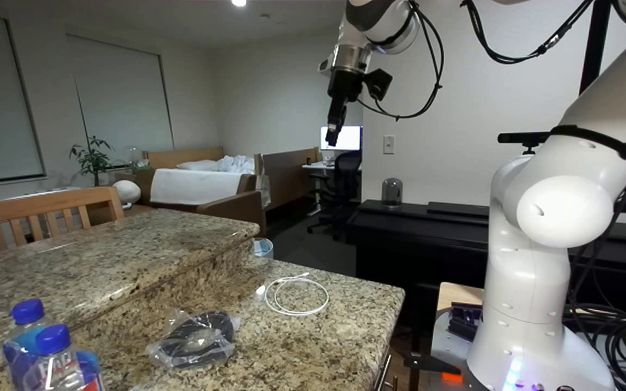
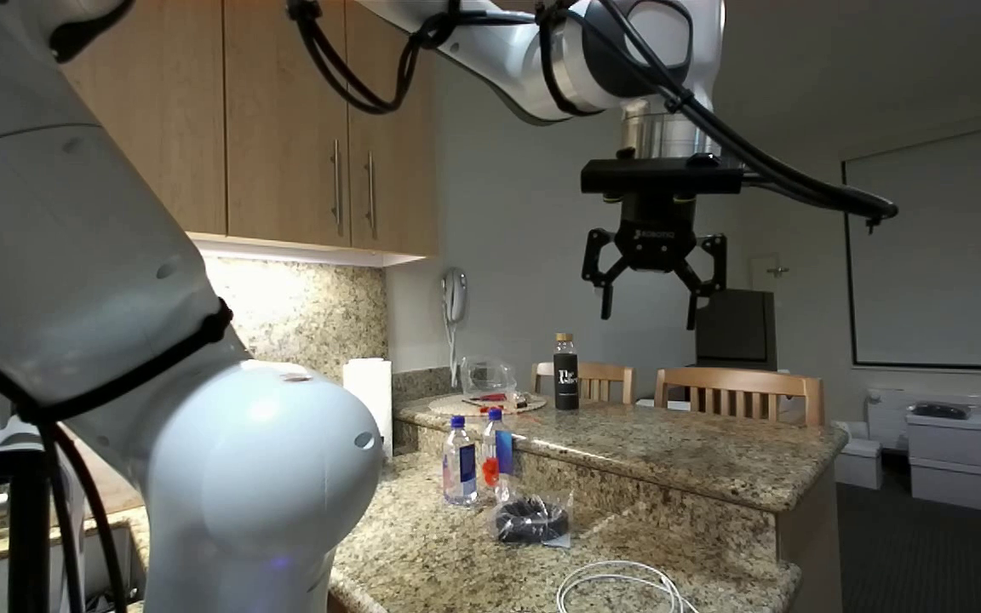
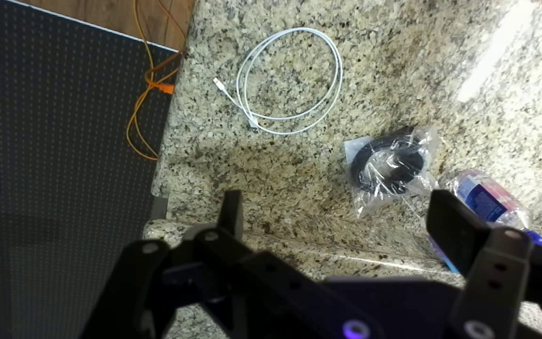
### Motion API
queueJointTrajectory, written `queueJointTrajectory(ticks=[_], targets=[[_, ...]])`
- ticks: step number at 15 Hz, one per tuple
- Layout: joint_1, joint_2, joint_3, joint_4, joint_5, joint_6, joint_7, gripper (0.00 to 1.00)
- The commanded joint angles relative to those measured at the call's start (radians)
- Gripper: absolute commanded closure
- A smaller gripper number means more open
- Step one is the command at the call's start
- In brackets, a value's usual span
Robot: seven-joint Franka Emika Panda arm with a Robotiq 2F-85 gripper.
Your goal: Pile up the cable, the package and the water bottle
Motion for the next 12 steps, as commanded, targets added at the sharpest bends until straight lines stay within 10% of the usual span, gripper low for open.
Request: queueJointTrajectory(ticks=[1,12], targets=[[-0.001,0.009,0.041,-0.025,0.063,0.038,-0.009,0.00],[0.092,0.044,0.221,-0.198,0.082,0.239,0.014,0.00]])
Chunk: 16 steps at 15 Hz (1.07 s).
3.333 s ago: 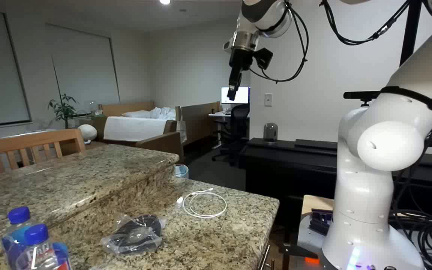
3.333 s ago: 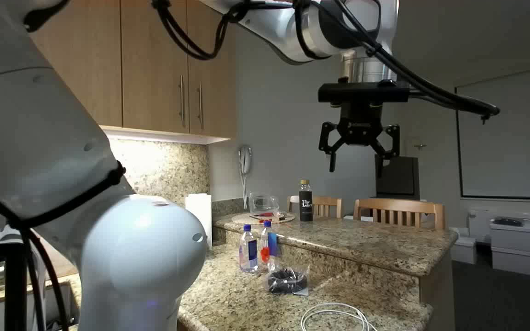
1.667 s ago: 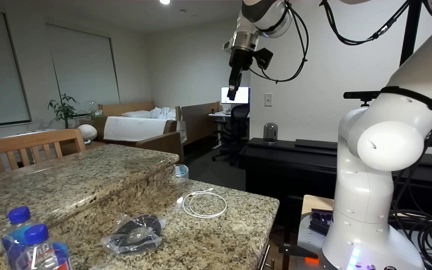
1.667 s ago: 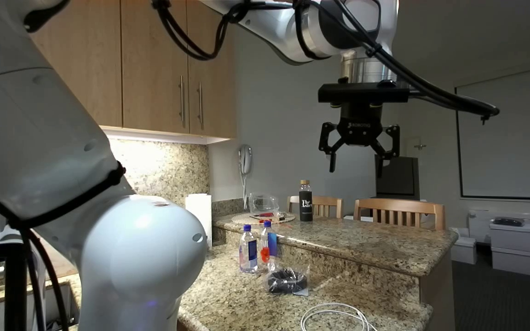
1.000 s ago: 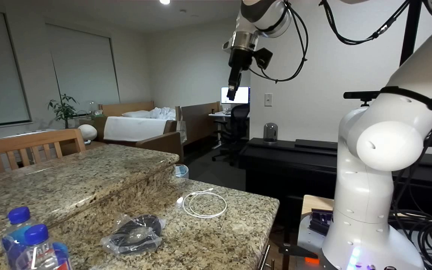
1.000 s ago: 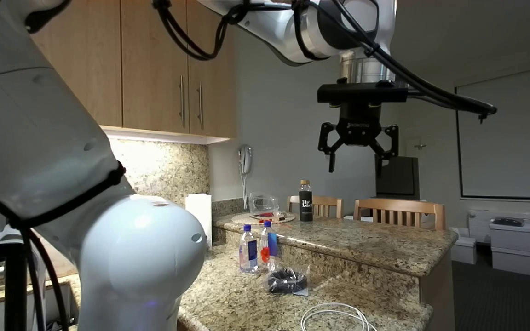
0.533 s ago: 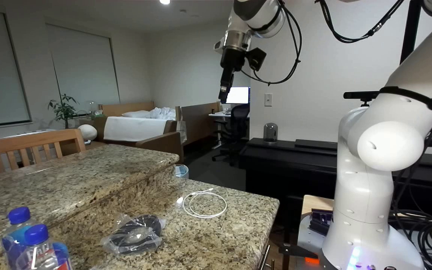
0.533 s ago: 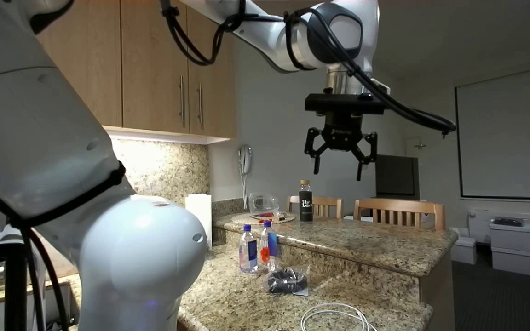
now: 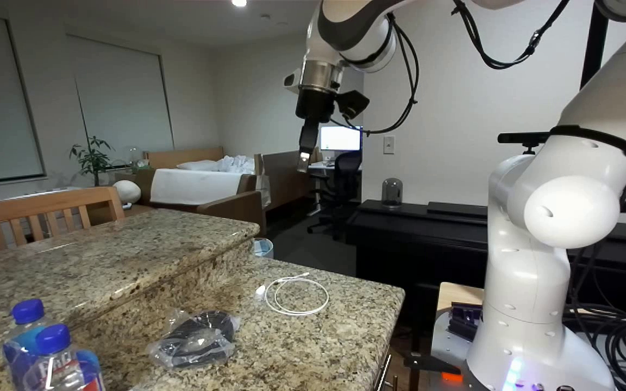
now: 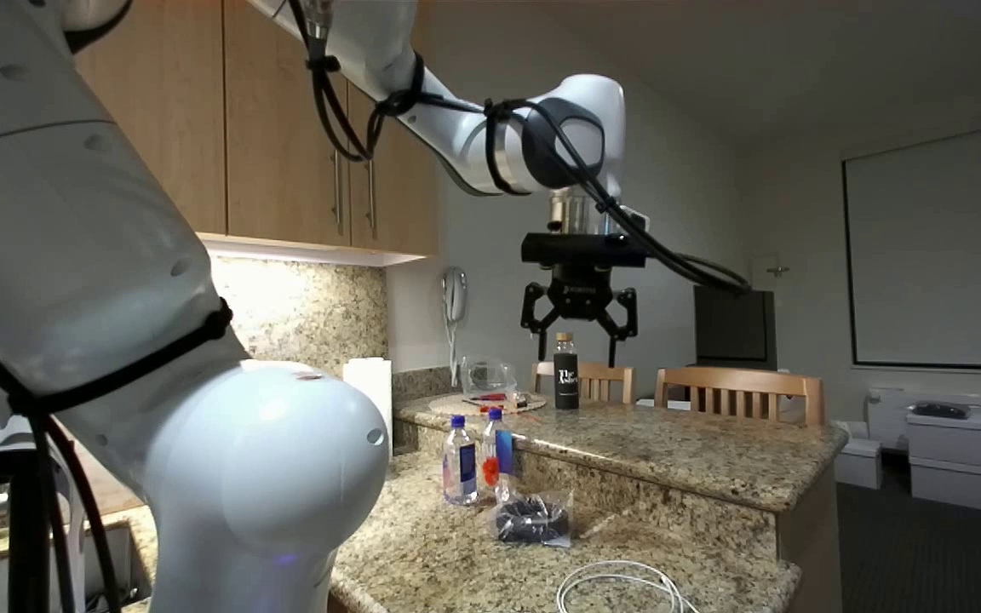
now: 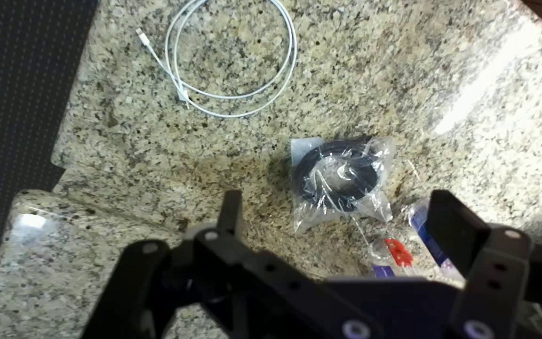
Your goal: Pile up the cable, the package and the water bottle
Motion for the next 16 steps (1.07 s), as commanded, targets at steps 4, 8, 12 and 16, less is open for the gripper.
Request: queueJointTrajectory(ticks=[4,8,12,16], targets=[[0.035,0.042,0.044,-0.049,0.003,0.031,0.001,0.00],[0.034,0.041,0.040,-0.043,0.004,0.031,0.001,0.00],[0.034,0.040,0.040,-0.043,0.004,0.031,0.001,0.00],[0.057,0.072,0.125,-0.041,-0.032,0.103,0.052,0.00]])
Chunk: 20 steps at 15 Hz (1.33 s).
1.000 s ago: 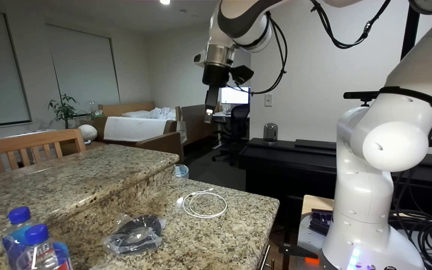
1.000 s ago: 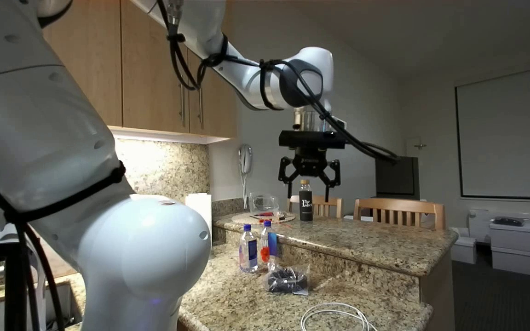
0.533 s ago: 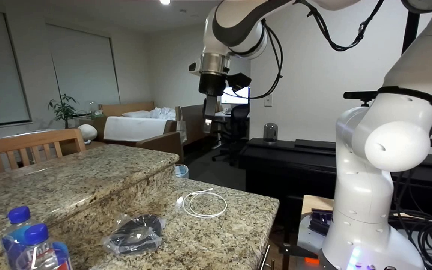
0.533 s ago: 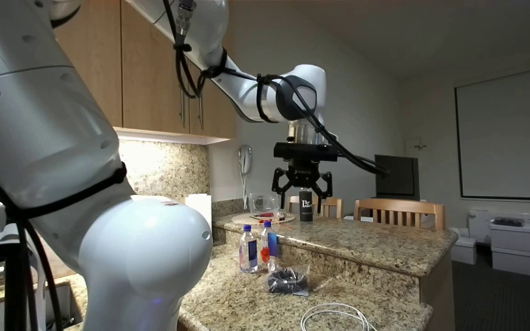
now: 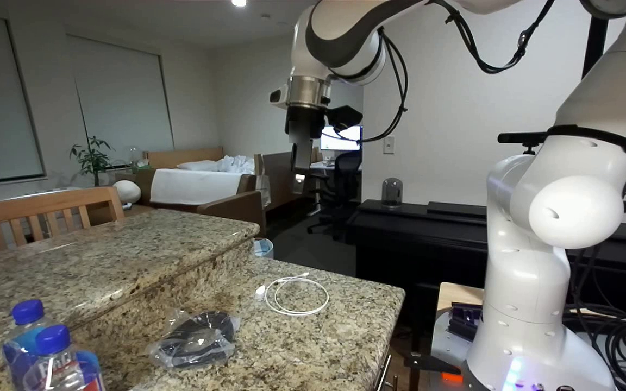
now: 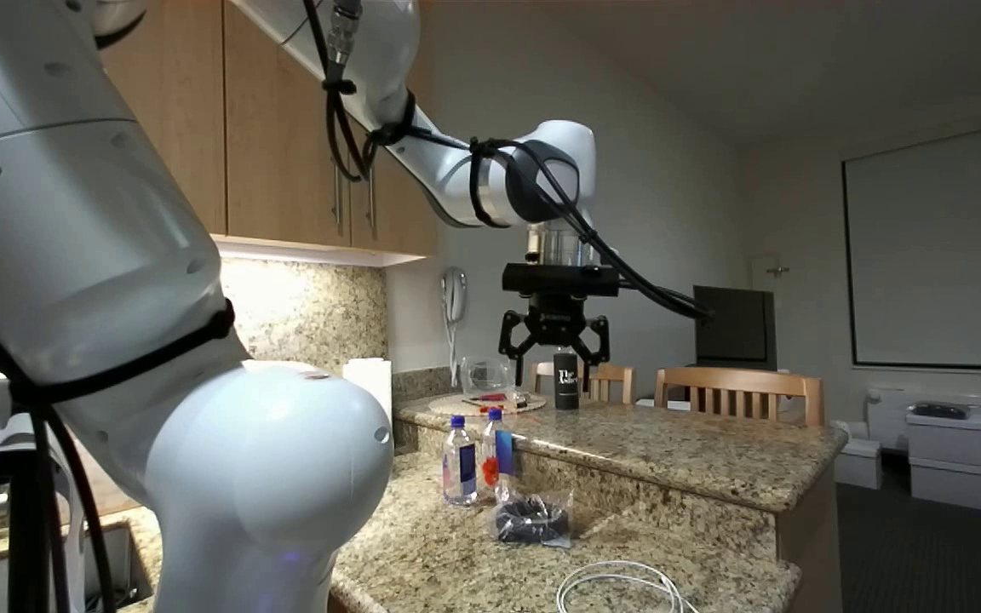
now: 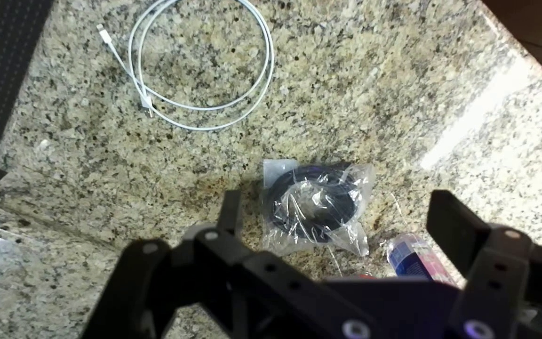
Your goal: Pile up the cable, the package and the water bottle
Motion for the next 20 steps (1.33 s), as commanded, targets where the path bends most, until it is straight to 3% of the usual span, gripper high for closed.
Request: queueJointTrajectory(ticks=[1,9,12,17,20], targets=[[0.023,0.043,0.091,0.000,-0.030,0.101,0.062,0.00],[0.027,0.267,0.273,-0.002,-0.214,0.395,0.325,0.00],[0.009,0.371,0.298,0.009,-0.293,0.446,0.452,0.00],[0.009,0.516,0.303,0.049,-0.386,0.435,0.649,0.00],[0.018,0.582,0.284,0.090,-0.304,0.429,0.720,0.00]])
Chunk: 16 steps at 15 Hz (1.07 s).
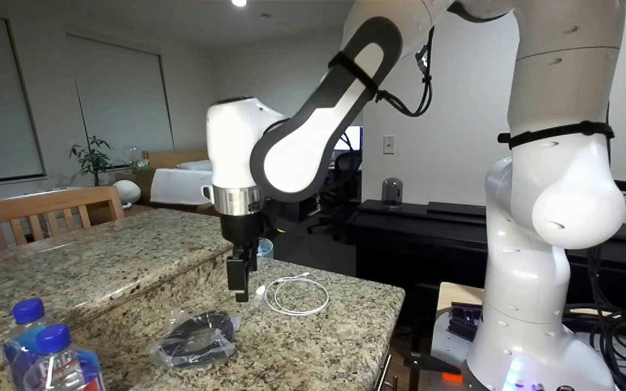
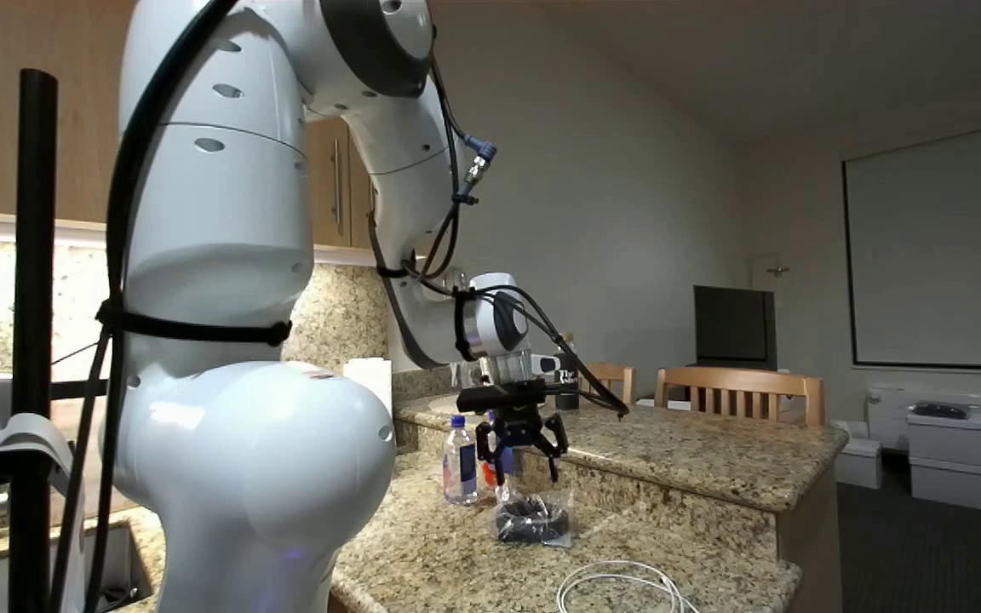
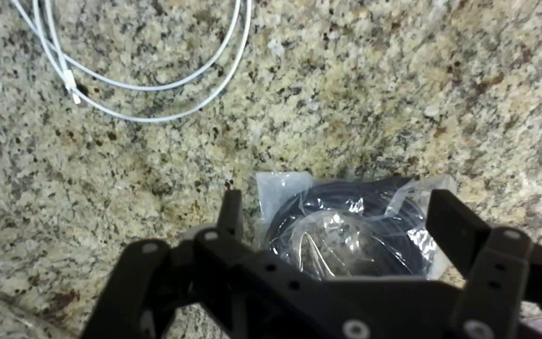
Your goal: Pile up the cable, the package and the water bottle
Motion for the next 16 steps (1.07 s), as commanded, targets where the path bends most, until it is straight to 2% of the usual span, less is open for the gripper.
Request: queueJointTrajectory(ticks=[1,2,3,4,9,14,16], targets=[[-0.007,0.069,-0.007,0.050,0.070,0.013,0.107,0.00],[-0.006,0.073,-0.009,0.055,0.115,0.016,0.105,0.00],[-0.006,0.063,-0.007,0.050,0.169,0.043,0.046,0.00],[0.000,0.067,-0.010,0.051,0.103,0.006,0.072,0.00],[0.000,0.071,-0.010,0.064,0.144,0.019,0.068,0.00],[0.018,0.119,-0.026,0.064,-0.078,0.113,0.355,0.00],[0.029,0.159,-0.032,0.077,-0.134,0.140,0.434,0.00]])
